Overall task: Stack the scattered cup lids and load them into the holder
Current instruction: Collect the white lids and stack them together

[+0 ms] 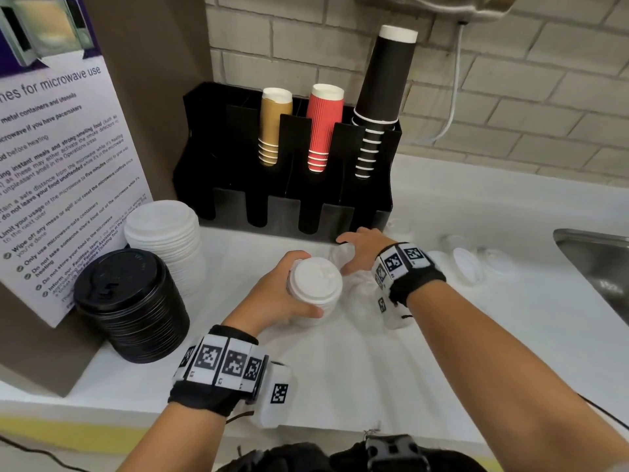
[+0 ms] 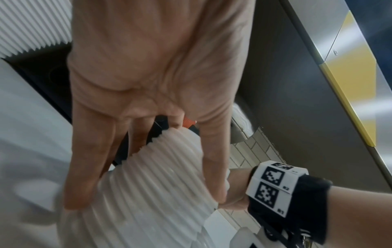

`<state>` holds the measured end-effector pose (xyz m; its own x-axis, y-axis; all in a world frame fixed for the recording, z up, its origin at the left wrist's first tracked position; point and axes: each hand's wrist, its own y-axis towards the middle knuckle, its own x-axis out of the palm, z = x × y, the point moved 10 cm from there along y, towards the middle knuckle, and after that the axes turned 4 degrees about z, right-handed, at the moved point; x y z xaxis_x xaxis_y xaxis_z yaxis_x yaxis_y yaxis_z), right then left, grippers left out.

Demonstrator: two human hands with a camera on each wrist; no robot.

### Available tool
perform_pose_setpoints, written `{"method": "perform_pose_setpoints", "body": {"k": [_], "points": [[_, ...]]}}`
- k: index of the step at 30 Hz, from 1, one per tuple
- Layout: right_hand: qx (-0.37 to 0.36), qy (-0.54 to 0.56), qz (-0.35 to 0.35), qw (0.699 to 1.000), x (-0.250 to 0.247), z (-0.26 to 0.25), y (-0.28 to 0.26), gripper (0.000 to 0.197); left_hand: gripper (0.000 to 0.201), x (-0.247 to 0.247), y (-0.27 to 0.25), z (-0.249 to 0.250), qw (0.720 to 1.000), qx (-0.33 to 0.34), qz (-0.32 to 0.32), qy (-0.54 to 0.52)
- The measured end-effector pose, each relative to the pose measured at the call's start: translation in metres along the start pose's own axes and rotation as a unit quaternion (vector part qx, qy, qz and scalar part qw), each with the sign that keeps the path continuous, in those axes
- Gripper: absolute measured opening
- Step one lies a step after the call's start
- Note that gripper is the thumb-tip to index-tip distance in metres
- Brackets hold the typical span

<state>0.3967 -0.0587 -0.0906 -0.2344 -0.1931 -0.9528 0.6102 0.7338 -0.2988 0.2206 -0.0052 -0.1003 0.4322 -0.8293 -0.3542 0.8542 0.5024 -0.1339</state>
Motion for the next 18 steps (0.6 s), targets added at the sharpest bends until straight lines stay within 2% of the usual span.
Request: {"method": "perform_pose_setpoints", "body": {"k": [4, 10, 13, 16, 18], "points": [[-0.007, -0.031, 0.021, 0.999, 0.001, -0.006, 0.009, 0.066, 0.094, 0.0, -0.001, -0.001, 1.0, -0.009, 0.003, 0.004], [-0.008, -0.031, 0.031, 0.999, -0.004, -0.005, 0.003, 0.062, 0.075, -0.003, -0.001, -0.004, 1.0, -0.011, 0.013, 0.001], [0.003, 0.143, 0.07, 0.987, -0.028, 0.003, -0.014, 0.05, 0.075, -0.004, 0.0, -0.008, 1.0, -0.017, 0.016, -0.007], [-0.027, 0.373, 0.097, 0.923, -0.037, -0.006, -0.042, 0.031, 0.073, -0.005, 0.002, -0.009, 0.999, -0.02, 0.021, -0.019], [-0.07, 0.42, 0.121, 0.896, -0.035, -0.019, -0.063, 0.021, 0.072, -0.005, 0.002, -0.008, 0.999, -0.019, 0.023, -0.023]]}}
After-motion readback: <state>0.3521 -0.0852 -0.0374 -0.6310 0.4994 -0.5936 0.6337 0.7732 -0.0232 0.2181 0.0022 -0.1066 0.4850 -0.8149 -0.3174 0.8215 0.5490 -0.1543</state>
